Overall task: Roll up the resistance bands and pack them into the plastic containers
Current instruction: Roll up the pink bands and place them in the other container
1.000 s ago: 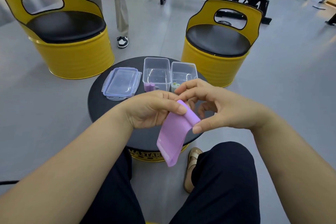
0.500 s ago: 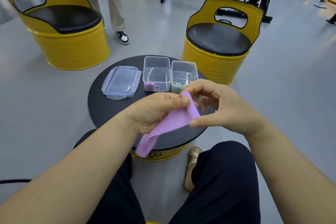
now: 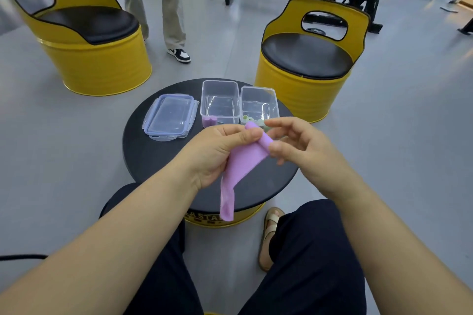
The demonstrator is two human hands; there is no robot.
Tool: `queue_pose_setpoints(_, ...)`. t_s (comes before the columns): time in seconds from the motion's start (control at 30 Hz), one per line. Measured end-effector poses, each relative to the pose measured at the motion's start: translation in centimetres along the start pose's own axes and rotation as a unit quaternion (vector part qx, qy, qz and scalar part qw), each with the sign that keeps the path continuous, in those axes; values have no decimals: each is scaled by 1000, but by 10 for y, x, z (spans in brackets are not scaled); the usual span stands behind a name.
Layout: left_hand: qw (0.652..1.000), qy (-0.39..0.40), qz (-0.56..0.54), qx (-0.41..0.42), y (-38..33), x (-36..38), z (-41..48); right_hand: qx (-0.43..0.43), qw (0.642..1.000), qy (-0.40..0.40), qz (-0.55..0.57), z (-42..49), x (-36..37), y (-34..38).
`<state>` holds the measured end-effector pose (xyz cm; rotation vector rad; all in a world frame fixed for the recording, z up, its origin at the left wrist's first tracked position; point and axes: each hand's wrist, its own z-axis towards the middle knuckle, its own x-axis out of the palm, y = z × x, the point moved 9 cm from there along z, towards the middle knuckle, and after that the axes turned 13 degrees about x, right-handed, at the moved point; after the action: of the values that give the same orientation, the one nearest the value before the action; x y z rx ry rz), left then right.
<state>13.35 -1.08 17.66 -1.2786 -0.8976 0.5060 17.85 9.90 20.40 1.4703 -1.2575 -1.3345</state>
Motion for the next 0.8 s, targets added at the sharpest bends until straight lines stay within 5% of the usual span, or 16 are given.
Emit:
queue_pose_setpoints(0.3, 996, -59, 30, 63, -6, -4, 1, -4, 989, -124, 85, -3, -4, -7)
queue_pose_setpoints(0.8, 981, -34, 166, 96, -18, -9, 1, -27, 992, -119, 10, -3, -14, 3)
